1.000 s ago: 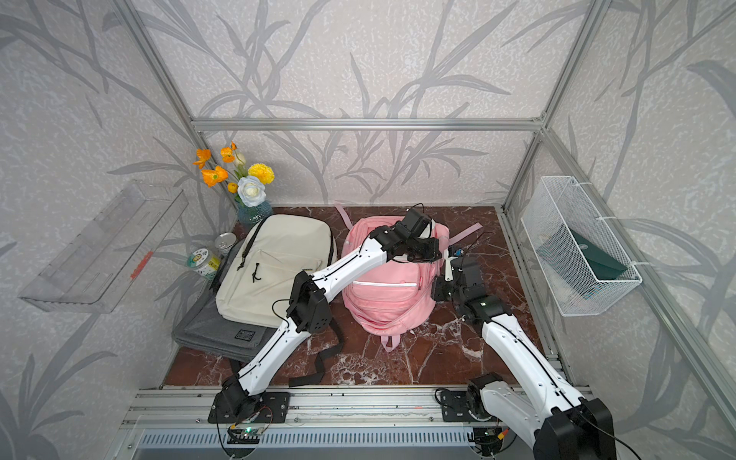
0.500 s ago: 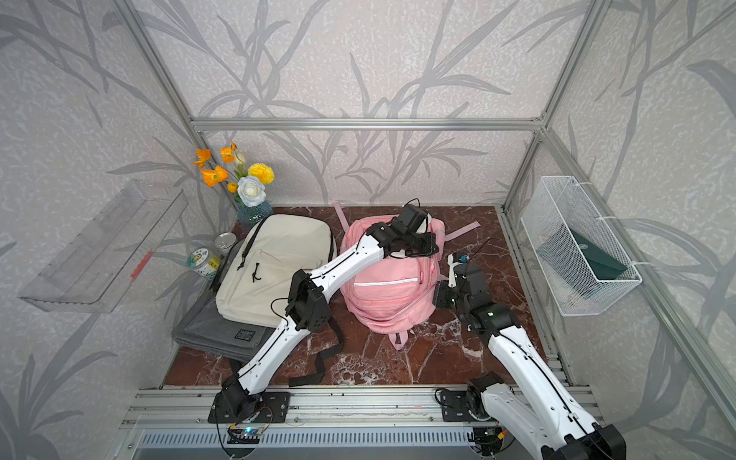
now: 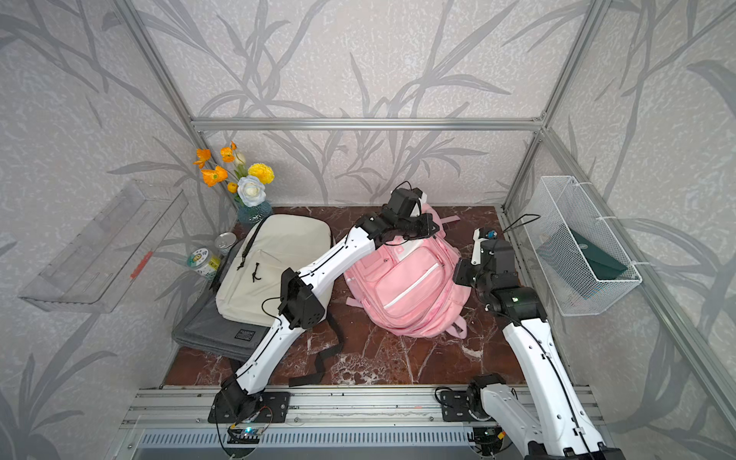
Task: Zip up the backpack
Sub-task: Zip the zipper on the backpack.
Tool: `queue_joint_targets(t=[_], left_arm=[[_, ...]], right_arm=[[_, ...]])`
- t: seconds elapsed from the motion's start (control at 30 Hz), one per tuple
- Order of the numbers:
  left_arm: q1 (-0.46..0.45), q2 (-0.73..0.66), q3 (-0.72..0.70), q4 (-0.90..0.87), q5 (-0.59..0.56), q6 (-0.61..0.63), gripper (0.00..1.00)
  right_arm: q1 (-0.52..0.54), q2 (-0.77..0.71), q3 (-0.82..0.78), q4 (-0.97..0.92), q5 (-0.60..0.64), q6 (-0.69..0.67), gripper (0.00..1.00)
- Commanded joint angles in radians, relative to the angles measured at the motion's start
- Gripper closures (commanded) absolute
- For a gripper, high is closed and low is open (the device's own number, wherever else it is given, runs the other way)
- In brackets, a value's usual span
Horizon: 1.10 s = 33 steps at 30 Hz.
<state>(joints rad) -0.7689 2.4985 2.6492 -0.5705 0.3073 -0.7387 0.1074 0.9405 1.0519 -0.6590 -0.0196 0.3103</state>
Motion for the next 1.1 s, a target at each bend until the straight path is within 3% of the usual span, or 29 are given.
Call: queue_joint_targets(t=[0.0,0.13,0.3,0.4,0.6,0.83,1.07], left_arm=[[0.141,-0.092,-0.011,0.033,-0.241,0.015,1.00],[0.141,-0.164,-0.105,0.037,-0.213,-0.003,0.90],[0.158,-0.219,-0.196,0.056,0.024,0.059,0.66],[0.163,-0.279,-0.267,0.029,0.144,0.227,0.59],[0.163,-0.460,-0.533,0.095,0.350,0.619,0.36],[0.146,-0.472,-0.569,-0.006,0.566,0.985,0.34],[0.065,-0.435,-0.598,-0.034,0.537,1.215,0.34]], right_arm=[[-0.035,0.006,0.108,-0.128,0.120,-0.074,1.00],[-0.034,0.043,0.168,-0.114,0.043,-0.130,1.00],[-0.025,0.067,0.172,-0.033,-0.213,-0.188,1.00],[0.009,0.095,0.175,-0.019,-0.288,-0.229,1.00],[0.101,0.131,0.208,-0.054,-0.226,-0.317,1.00],[0.101,0.115,0.206,-0.053,-0.190,-0.297,1.00],[0.101,0.095,0.192,-0.037,-0.222,-0.288,1.00]])
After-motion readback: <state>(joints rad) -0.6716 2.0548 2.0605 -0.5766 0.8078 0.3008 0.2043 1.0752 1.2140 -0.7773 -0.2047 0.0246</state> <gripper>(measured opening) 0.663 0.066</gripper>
